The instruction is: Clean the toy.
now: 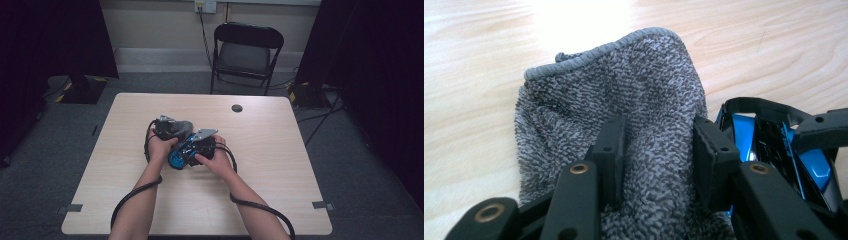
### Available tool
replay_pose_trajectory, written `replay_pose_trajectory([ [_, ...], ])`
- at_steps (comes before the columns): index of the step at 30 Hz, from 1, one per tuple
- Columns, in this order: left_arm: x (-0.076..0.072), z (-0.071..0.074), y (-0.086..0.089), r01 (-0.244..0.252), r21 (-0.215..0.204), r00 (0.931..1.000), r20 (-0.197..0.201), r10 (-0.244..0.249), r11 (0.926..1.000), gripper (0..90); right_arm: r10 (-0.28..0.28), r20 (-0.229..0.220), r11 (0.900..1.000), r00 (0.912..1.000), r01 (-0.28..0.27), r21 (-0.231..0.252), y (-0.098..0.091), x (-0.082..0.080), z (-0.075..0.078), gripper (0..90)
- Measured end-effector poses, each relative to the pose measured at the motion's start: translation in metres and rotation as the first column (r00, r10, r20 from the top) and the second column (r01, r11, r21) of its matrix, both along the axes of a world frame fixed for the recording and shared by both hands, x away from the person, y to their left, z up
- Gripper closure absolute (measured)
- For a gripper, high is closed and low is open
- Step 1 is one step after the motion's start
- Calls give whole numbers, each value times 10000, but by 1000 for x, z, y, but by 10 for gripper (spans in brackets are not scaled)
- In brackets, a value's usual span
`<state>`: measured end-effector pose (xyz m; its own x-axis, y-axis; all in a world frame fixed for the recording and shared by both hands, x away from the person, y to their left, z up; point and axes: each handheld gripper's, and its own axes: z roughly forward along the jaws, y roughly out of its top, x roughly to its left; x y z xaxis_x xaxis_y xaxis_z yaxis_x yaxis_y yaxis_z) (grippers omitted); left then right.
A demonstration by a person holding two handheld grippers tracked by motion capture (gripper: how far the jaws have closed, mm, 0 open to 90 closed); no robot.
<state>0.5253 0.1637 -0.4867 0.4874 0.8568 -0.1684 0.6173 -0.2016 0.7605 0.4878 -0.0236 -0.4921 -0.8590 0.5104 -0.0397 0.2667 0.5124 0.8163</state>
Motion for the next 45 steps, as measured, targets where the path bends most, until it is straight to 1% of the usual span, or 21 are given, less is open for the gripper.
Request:
replay_pose_trajectory([
  [1,0,0,-1,-5,104,10000,-21,5,9999,640,0,-6,10000,10000,0,-6,0,0,0,91],
  [2,0,0,-1,66,294,10000,-56,-65,9995,664,13,-2,10000,10000,-13,-28,0,0,0,91],
  [4,1,1,0,215,318,9997,-134,-211,9993,700,5,-36,10000,10000,-5,-69,0,0,1,91],
  [6,0,0,1,247,112,9995,-202,-245,9996,731,5,-43,10000,10000,-5,-83,1,0,1,91],
  [7,-1,1,3,406,161,9989,-247,-402,9990,738,11,-35,10000,10000,-11,-82,0,1,1,91],
  [8,-1,1,3,454,91,9986,-262,-452,9989,743,14,-37,10000,10000,-14,-78,0,1,1,91],
  [10,-4,2,5,637,178,9975,-313,-631,9978,748,32,-34,10000,10000,-32,-61,0,1,1,91],
  [13,-6,3,7,1004,395,9945,-329,-991,9942,752,23,-72,9999,10000,-24,-105,1,1,1,91],
  [17,-9,4,11,1187,364,9924,-377,-1174,9923,753,24,-81,10000,10000,-25,-96,1,0,1,91],
  [20,-12,4,14,1232,356,9917,-409,-1217,9917,753,36,-67,10000,10000,-36,-91,1,0,1,91],
  [25,-16,4,16,1229,329,9920,-342,-1218,9919,753,54,-83,9999,10000,-55,-92,1,0,1,91],
  [30,-21,6,20,1331,441,9905,-407,-1314,9901,754,53,-65,10000,10000,-53,-82,1,0,1,91],
  [33,-25,5,24,1255,317,9915,-379,-1243,9916,755,55,-76,9999,10000,-55,-92,1,0,1,91],
  [36,-28,5,26,1227,280,9920,-349,-1217,9921,756,64,-80,9999,9999,-65,-104,2,0,1,91],
  [41,-32,7,30,1269,378,9914,-381,-1255,9912,757,119,-65,9999,9999,-120,-107,3,-1,1,91],
  [45,-35,7,33,1178,368,9925,-379,-1164,9924,757,115,-59,9999,9999,-116,-112,3,-2,1,91],
])
